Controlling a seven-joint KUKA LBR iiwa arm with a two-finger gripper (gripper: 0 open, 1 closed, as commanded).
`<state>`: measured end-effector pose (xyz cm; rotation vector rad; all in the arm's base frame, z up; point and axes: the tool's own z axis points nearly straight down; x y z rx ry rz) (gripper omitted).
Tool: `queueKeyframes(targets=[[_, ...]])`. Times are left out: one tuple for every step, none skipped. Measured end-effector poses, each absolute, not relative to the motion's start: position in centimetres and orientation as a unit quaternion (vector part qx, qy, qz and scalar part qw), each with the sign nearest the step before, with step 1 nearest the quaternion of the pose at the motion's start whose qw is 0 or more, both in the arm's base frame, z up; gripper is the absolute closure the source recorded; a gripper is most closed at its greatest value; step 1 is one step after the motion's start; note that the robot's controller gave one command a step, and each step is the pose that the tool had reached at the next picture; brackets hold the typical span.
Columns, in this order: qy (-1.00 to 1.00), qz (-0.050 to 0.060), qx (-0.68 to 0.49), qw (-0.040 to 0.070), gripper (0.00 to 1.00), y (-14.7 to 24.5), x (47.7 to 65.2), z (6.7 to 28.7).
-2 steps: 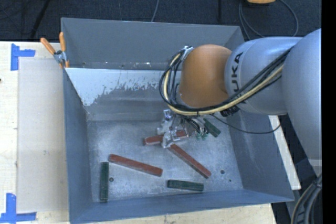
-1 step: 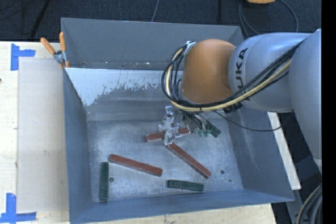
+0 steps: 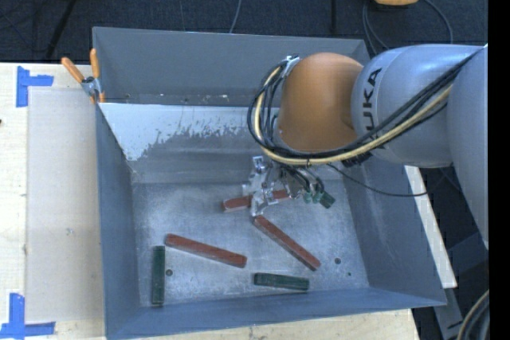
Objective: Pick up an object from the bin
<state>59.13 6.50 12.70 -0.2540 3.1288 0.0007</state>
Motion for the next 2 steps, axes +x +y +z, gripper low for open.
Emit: queueKeyframes(targets=[[0.997,0.0,-0.081,0.002,1.0,6.51,59.16,13.47],[0.997,0.0,-0.081,0.001,1.0,6.51,59.14,13.93]])
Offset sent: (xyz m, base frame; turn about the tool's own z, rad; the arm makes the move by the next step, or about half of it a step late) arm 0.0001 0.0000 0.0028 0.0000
